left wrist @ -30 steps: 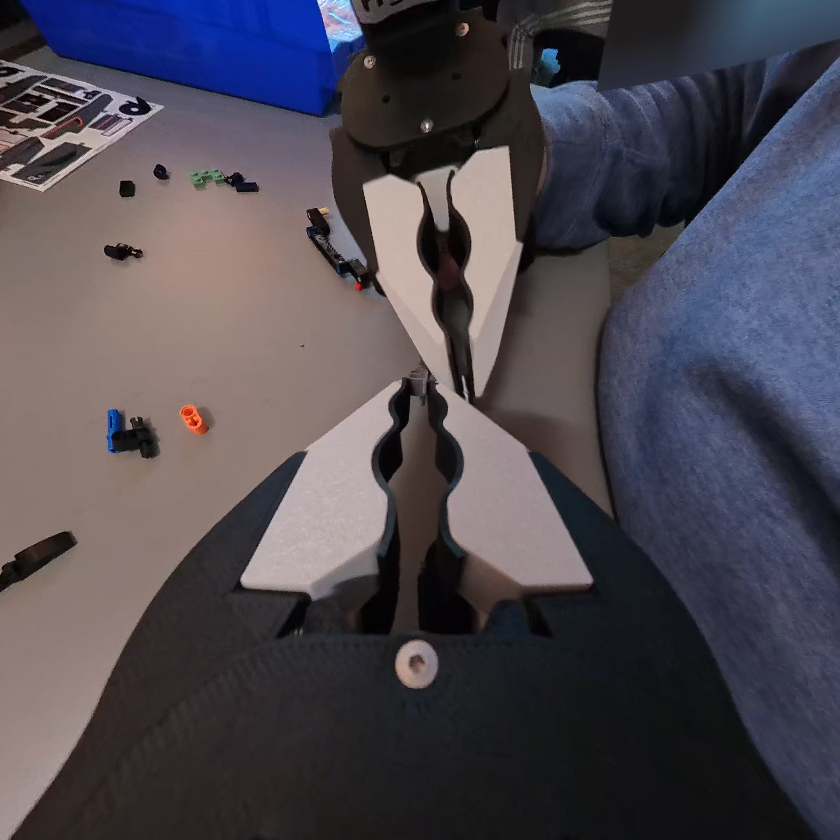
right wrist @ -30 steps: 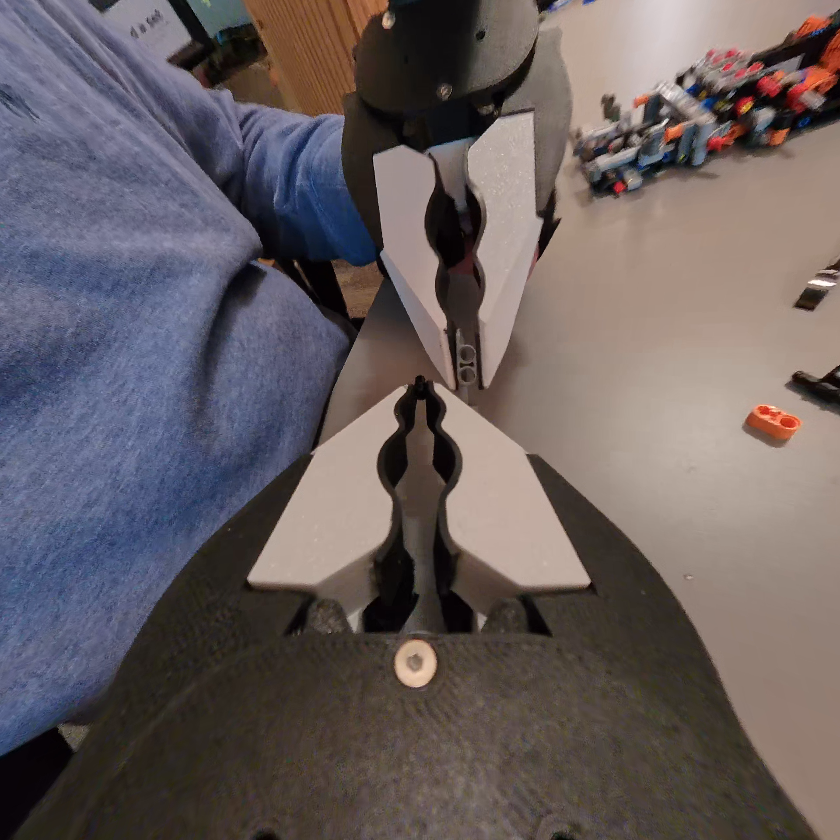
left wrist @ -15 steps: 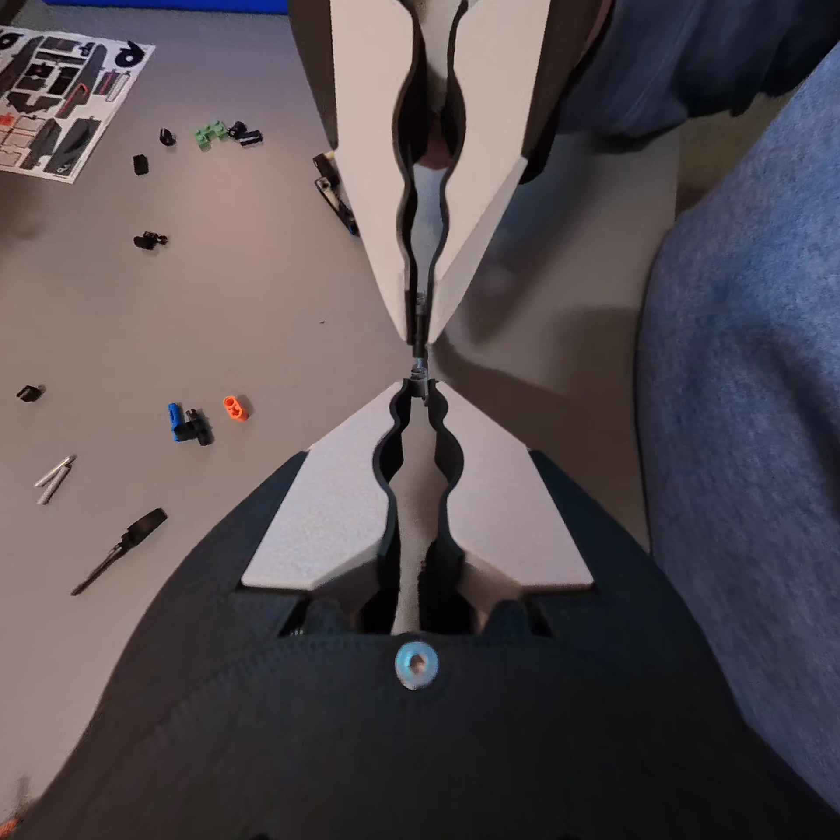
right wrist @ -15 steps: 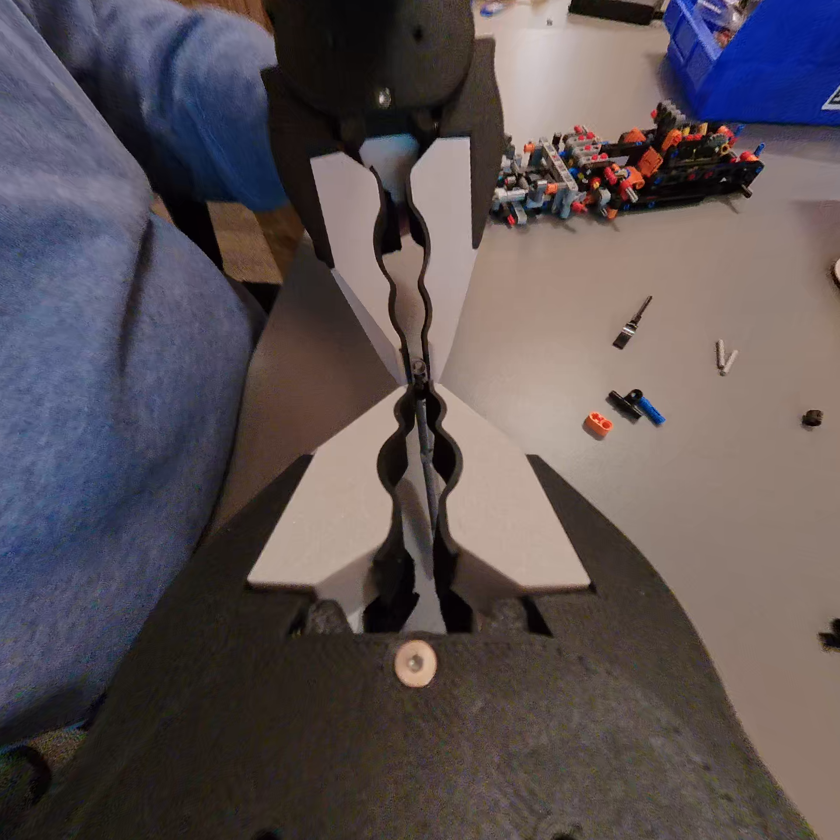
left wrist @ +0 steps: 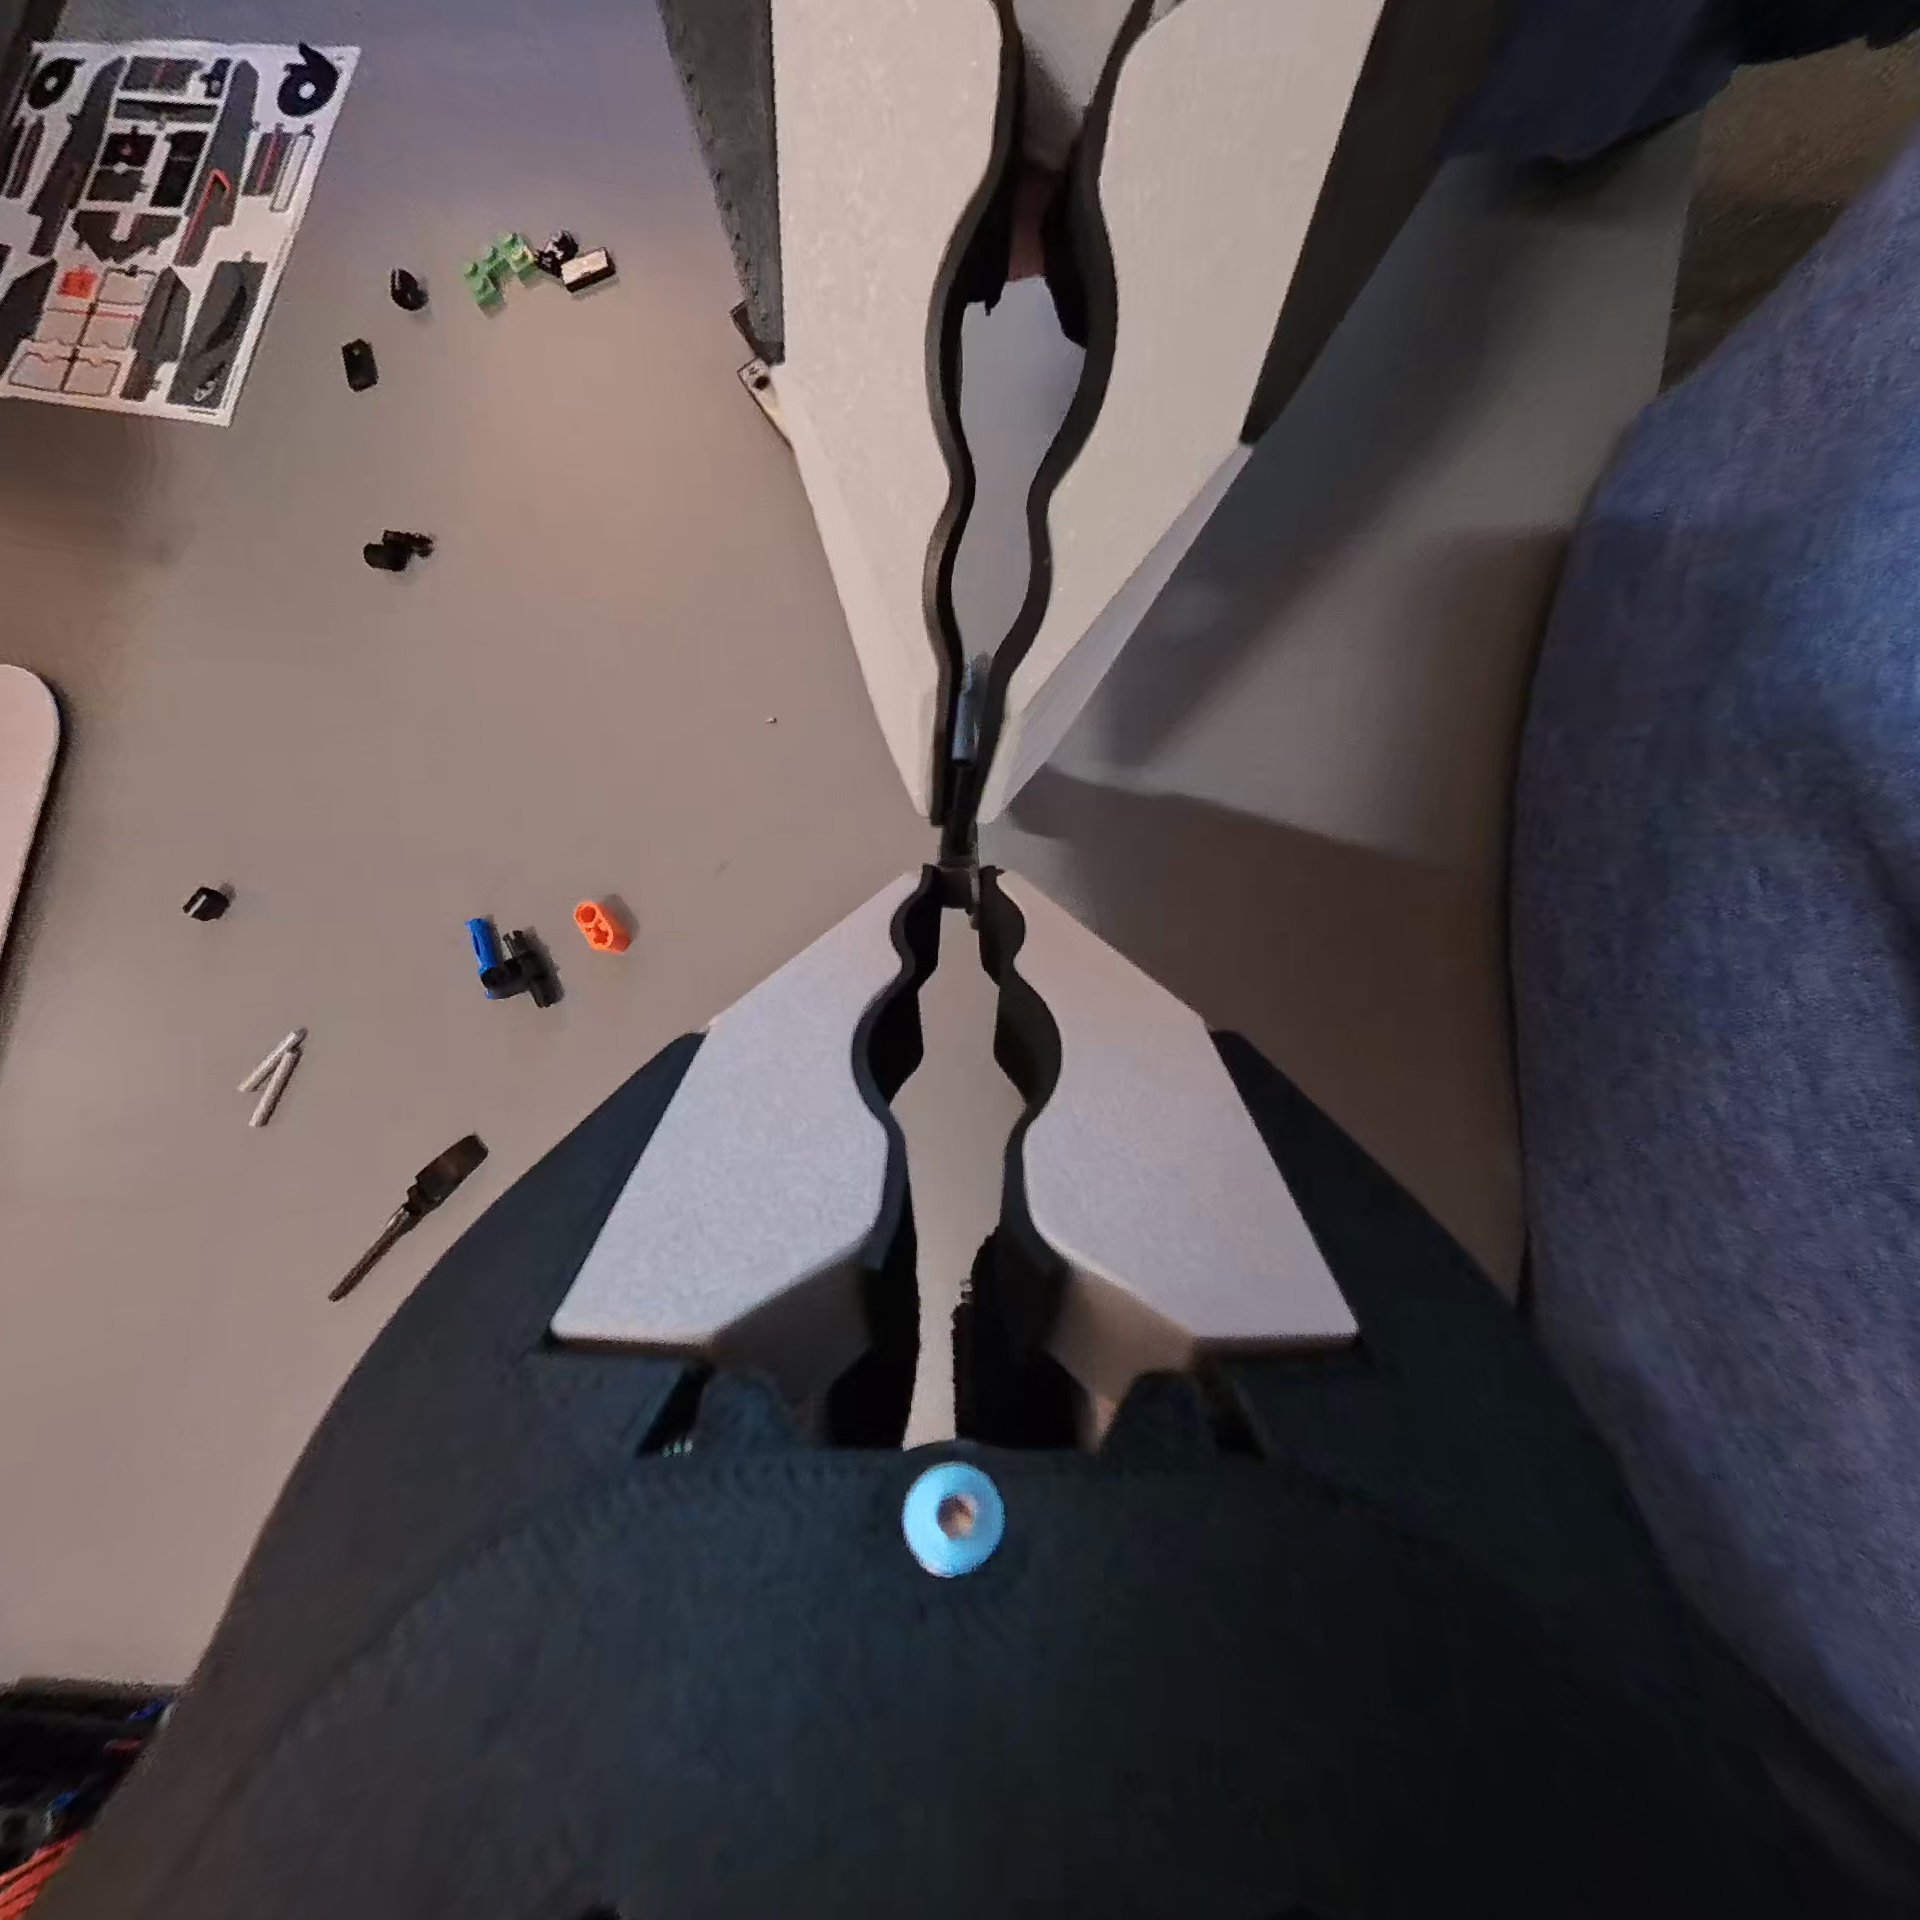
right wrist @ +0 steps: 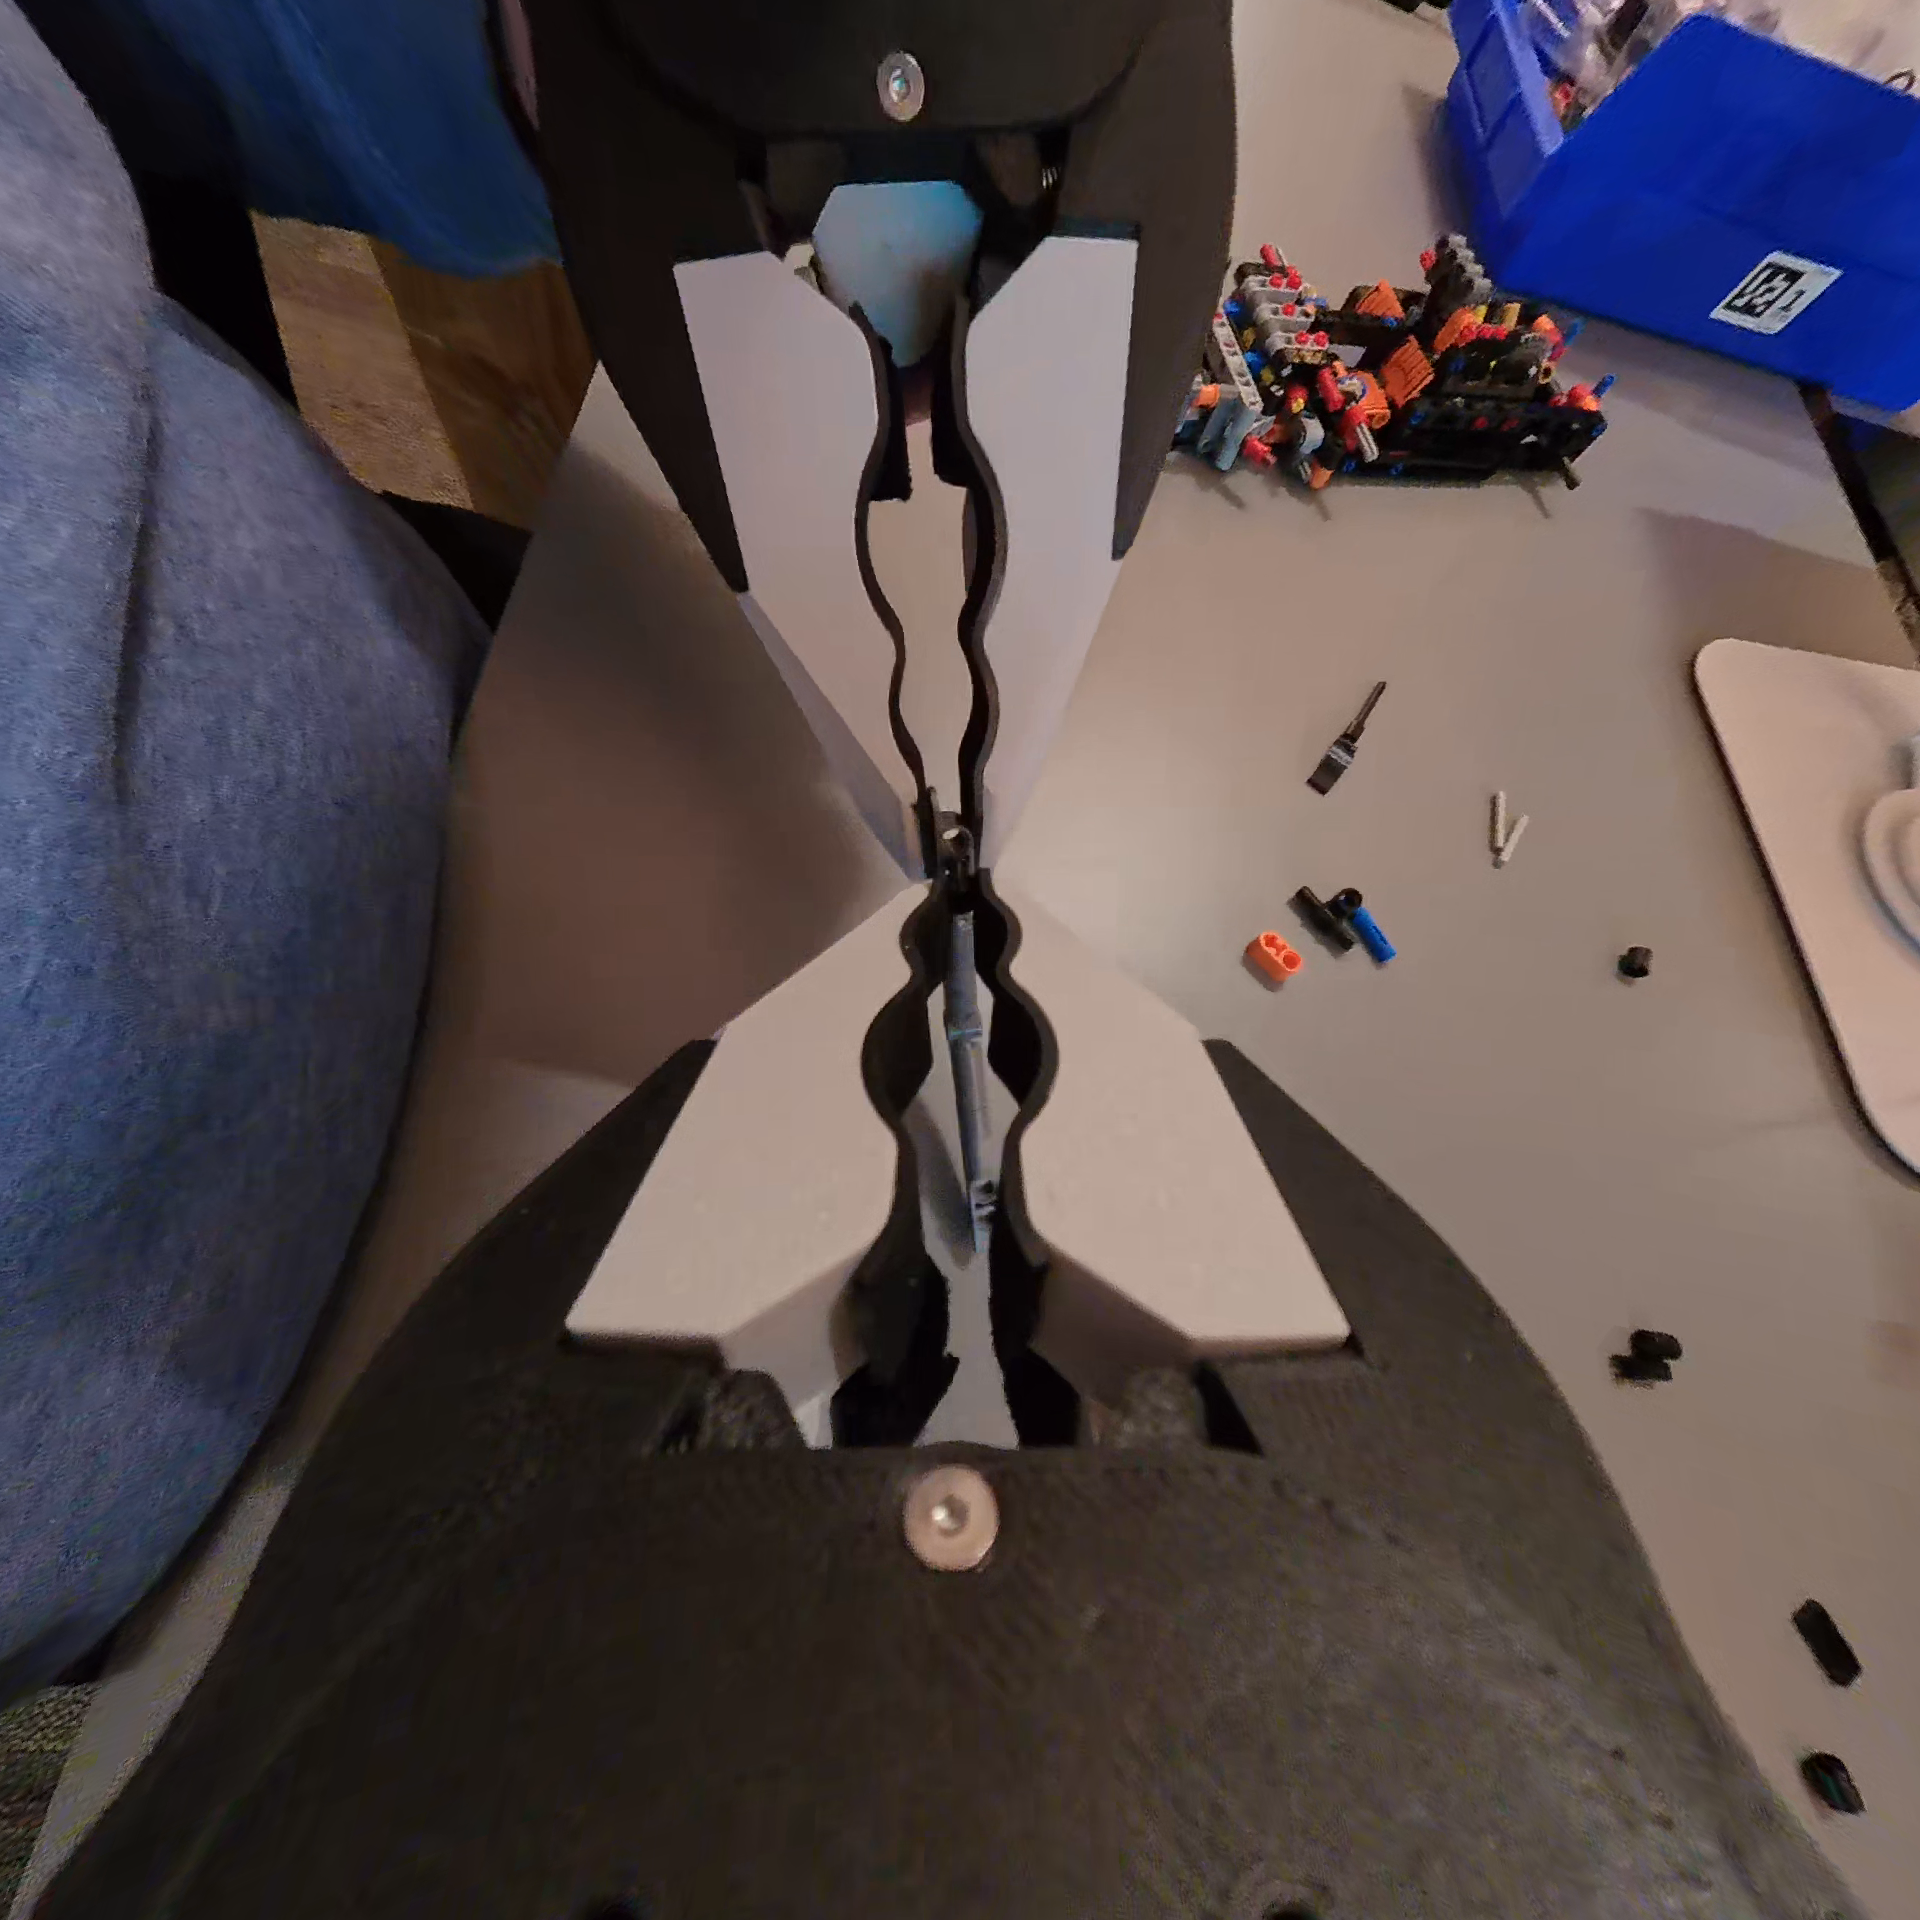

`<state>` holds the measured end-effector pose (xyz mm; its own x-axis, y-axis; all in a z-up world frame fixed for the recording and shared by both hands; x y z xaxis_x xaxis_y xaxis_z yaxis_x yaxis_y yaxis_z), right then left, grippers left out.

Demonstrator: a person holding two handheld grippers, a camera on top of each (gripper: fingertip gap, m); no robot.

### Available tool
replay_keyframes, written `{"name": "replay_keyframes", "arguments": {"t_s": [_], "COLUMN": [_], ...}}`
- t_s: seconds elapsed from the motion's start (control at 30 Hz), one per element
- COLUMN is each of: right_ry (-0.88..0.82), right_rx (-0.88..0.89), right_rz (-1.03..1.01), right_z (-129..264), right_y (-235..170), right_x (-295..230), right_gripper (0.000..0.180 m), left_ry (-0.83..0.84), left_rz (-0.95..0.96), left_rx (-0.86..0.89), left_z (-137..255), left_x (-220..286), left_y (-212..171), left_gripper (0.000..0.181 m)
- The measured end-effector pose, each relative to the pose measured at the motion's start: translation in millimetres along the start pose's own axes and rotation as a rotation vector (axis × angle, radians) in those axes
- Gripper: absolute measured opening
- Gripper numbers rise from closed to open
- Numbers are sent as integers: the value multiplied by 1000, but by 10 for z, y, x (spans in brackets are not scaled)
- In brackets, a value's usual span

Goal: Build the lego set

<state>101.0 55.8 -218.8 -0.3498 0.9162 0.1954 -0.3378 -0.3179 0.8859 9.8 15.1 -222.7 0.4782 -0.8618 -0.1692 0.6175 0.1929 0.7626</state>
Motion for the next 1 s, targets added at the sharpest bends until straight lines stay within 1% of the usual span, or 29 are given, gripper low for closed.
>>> {"name": "replay_keyframes", "arguments": {"t_s": [0.27,0.53,1.0], "right_ry": [-16,-13,-13], "right_rx": [-2,27,50], "right_rz": [16,-11,-36], "right_z": [22,45,57], "right_y": [20,8,-47], "right_x": [-5,-11,-7], "right_gripper": [1,1,1], "left_ry": [21,44,46], "left_rz": [-13,-48,-29], "left_rx": [-7,-10,15], "left_z": [10,11,8], "left_x": [-2,26,27], "left_y": [34,55,44], "left_gripper": [5,5,5]}}
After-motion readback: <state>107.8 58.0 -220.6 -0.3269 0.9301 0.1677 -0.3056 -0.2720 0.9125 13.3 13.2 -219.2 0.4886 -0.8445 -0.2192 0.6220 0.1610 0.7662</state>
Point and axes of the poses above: each gripper's, where its closed fingertips meet, z back along the fingers, y out of its top, x = y × z across the jaws, the point moved 7 cm from there along z, back along the fingers, and after that the axes turned 10 degrees about x, right-handed, at the moved point
